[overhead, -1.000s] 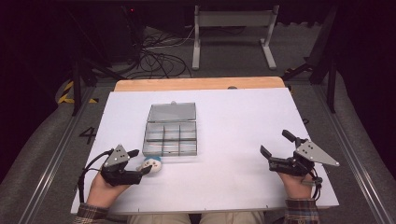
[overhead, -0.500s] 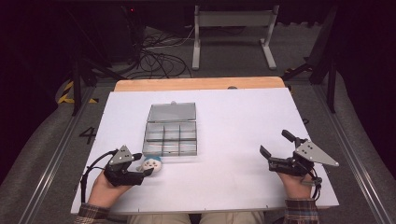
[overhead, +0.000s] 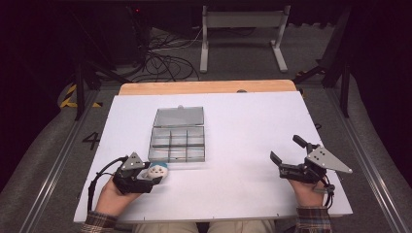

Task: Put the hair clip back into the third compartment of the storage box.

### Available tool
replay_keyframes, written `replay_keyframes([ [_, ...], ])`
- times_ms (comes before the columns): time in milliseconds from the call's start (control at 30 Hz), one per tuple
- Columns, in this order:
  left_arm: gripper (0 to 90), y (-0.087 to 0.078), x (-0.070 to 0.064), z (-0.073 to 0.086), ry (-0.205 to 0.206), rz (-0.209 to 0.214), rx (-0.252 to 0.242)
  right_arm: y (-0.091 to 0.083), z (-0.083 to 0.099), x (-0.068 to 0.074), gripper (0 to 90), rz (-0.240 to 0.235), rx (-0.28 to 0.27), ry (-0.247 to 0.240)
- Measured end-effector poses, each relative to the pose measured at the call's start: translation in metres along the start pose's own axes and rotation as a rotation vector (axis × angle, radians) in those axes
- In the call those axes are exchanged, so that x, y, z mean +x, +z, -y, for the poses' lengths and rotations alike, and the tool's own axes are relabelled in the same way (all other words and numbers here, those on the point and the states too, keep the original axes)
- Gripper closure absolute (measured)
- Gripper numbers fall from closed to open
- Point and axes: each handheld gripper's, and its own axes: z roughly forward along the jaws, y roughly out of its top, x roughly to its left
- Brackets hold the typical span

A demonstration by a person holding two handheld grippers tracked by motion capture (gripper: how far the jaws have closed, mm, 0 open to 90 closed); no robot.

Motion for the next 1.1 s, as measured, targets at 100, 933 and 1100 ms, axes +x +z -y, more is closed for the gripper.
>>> replay_keyframes([
  [100, 29.9, 0.0019, 0.0003, -0.0002, 0.003, -0.009, 0.009, 0.0002, 0.0001, 0.0002, 3.5, -0.001, 0.002, 0.003],
  [933, 39.2, 0.0048, -0.0052, -0.0047, 0.042, -0.057, 0.03, 0.0003, -0.0002, 0.0009, 3.9, -0.005, 0.004, 0.0],
  [1100, 39.8, 0.0042, -0.0067, -0.0046, 0.043, -0.045, 0.022, 0.0002, -0.0001, 0.0005, 3.9, 0.002, 0.006, 0.0],
])
